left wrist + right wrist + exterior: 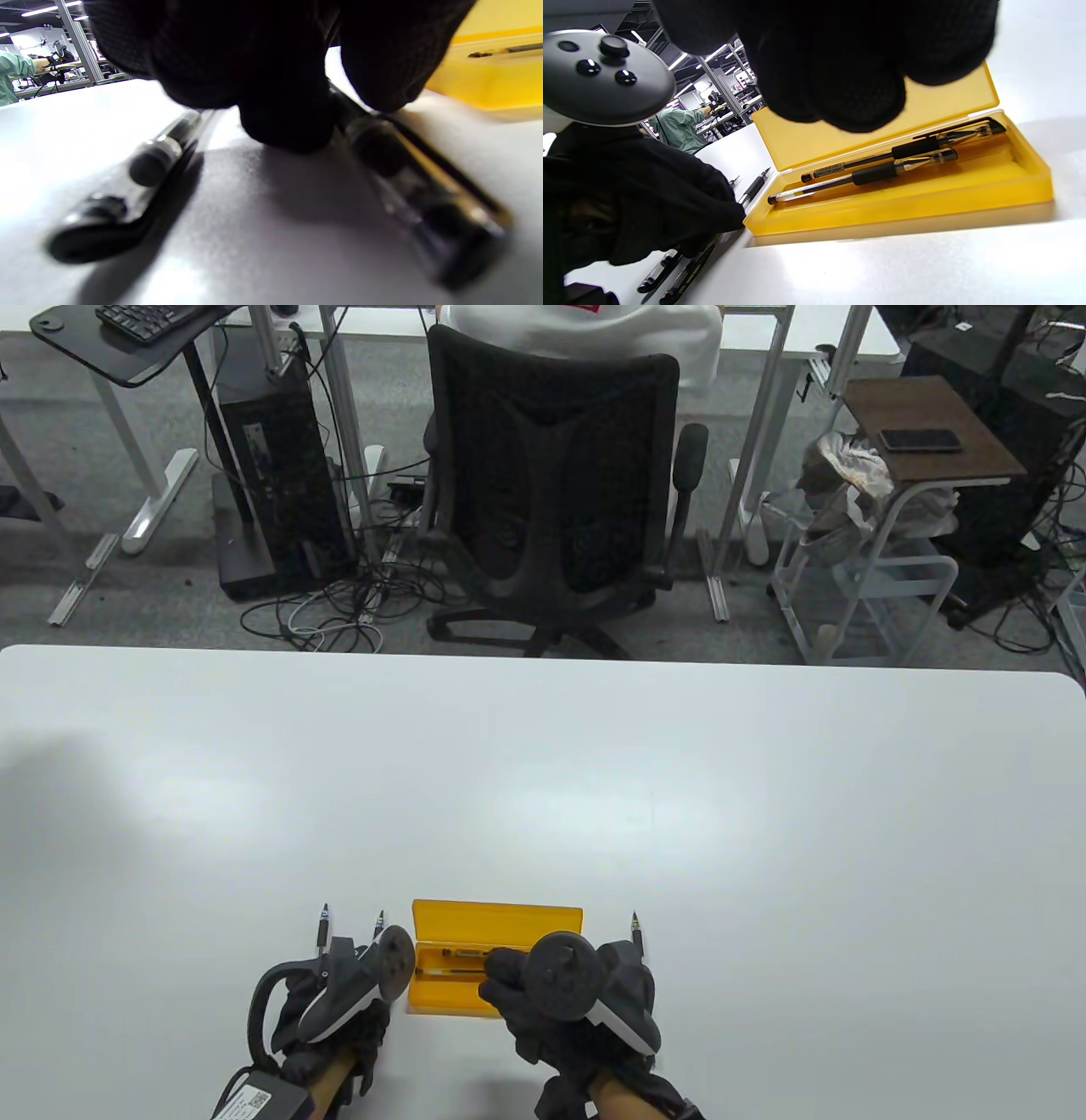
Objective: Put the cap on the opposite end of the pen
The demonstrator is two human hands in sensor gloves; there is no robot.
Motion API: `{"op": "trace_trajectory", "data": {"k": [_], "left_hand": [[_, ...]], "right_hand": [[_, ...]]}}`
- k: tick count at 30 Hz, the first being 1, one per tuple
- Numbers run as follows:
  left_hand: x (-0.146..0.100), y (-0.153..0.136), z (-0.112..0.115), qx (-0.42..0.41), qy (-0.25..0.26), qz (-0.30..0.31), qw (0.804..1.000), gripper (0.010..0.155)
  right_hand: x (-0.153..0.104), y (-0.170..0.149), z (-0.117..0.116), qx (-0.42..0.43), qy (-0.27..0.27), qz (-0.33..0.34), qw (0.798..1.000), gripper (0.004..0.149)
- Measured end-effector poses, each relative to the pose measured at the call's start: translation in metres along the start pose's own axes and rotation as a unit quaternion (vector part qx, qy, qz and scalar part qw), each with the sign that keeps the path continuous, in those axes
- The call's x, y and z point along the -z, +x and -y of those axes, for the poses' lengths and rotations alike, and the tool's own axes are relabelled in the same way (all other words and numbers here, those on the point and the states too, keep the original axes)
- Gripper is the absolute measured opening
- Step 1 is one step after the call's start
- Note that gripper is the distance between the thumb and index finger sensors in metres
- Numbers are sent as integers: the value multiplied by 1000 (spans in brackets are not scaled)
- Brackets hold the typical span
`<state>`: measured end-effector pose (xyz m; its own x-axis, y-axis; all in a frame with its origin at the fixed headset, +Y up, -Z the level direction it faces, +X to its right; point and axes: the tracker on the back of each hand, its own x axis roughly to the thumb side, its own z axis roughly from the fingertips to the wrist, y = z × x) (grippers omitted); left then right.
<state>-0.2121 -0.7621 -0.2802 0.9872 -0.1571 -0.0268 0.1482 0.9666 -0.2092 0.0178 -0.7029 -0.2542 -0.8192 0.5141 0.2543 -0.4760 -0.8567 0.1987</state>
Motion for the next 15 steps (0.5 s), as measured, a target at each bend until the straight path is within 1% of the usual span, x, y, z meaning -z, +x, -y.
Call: {"op": "trace_trajectory", "data": {"k": [10,13,15], "left_hand": [[0,-2,0,-14,-8,0,1000,60],[0,-4,-3,-23,-8,-2,1000,61],[-2,-6,-8,-31,0,-4,1000,63]], "right_hand": [[1,-1,0,1,4,-4,1000,53],[1,-2,0,0,5,-6,1000,53],[1,-2,1,-1,5,-8,1000,53]]}}
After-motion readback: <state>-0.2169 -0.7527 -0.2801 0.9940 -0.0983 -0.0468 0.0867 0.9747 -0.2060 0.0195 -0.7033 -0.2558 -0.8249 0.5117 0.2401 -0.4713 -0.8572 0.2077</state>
